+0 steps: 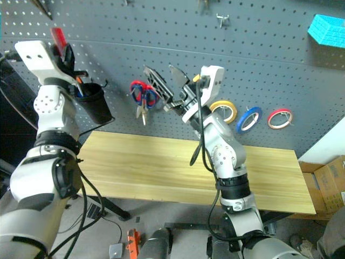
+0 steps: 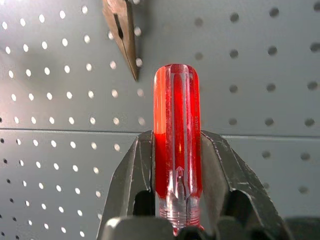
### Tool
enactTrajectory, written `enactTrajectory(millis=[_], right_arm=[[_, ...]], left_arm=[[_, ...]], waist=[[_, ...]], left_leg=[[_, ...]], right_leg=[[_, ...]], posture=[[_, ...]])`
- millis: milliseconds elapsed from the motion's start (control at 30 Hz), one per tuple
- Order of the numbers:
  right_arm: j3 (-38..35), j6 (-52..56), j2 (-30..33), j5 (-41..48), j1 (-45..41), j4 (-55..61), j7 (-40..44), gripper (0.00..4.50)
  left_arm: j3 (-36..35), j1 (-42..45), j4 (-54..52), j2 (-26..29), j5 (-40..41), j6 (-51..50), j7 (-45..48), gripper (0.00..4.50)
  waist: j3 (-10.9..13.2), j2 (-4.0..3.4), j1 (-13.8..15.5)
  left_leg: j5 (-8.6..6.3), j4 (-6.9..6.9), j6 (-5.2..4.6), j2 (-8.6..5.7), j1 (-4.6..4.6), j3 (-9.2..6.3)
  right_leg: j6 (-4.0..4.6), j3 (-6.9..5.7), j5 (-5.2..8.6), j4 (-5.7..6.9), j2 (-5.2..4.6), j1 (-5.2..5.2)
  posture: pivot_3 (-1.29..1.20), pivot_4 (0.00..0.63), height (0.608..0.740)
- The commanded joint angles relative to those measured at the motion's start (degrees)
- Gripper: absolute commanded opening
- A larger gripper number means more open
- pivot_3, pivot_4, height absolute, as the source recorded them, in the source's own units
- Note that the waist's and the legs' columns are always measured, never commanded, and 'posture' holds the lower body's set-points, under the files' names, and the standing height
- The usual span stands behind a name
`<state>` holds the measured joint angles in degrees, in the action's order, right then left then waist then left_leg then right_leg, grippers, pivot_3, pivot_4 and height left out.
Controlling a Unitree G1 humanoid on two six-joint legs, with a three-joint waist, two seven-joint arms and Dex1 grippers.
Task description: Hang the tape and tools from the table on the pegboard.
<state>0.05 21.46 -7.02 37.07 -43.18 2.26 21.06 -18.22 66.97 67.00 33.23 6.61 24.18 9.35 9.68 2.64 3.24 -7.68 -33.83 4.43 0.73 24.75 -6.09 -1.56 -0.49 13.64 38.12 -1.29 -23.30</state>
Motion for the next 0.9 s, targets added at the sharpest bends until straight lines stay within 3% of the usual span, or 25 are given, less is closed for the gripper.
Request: enactTrajectory(millis=[33, 367, 700, 900], right_arm=[[-0.57, -1.23, -0.1, -0.19, -0.05, 2.3, 0.0, 4.5], [-0.71, -1.36, 0.23, -0.71, 0.19, 2.48, -0.18, 4.5], [-0.61, -1.43, 0.31, -1.48, -0.01, 1.58, 0.6, 4.5], [-0.59, -1.34, 0.04, -1.63, -0.08, 1.23, 1.03, 4.5]], left_arm=[[0.02, 0.43, -3.33, 0.2, 0.37, 0.37, -0.57, 0.89], [-0.29, -10.25, -15.45, -3.55, 1.62, -6.07, -3.48, 0.89], [-2.29, -25.53, -43.72, -7.0, 6.38, -26.85, -7.72, 0.89], [-2.93, -29.82, -53.45, -8.23, 7.56, -33.81, -9.78, 2.96]], waist=[[0.0, 0.0, 0.0], [0.01, -0.02, -0.15], [0.02, -0.03, -0.21], [0.03, -0.05, -0.08]], left_leg=[[0.0, 0.0, 0.0, 0.0, 0.0, 0.0], [0.0, 0.0, 0.0, 0.01, 0.0, 0.01], [0.0, 0.01, 0.0, 0.03, -0.02, 0.01], [-0.01, 0.03, 0.0, 0.05, -0.02, 0.01]], right_leg=[[0.0, 0.0, 0.0, 0.0, 0.0, 0.0], [0.03, 0.04, -0.01, -0.01, 0.0, 0.0], [0.04, 0.07, -0.02, -0.02, 0.0, 0.0], [0.05, 0.07, -0.01, -0.06, 0.03, 0.01]], posture=[[0.2, 0.105, 0.74], [0.19, 0.108, 0.74], [0.21, 0.109, 0.74], [0.22, 0.108, 0.74]])
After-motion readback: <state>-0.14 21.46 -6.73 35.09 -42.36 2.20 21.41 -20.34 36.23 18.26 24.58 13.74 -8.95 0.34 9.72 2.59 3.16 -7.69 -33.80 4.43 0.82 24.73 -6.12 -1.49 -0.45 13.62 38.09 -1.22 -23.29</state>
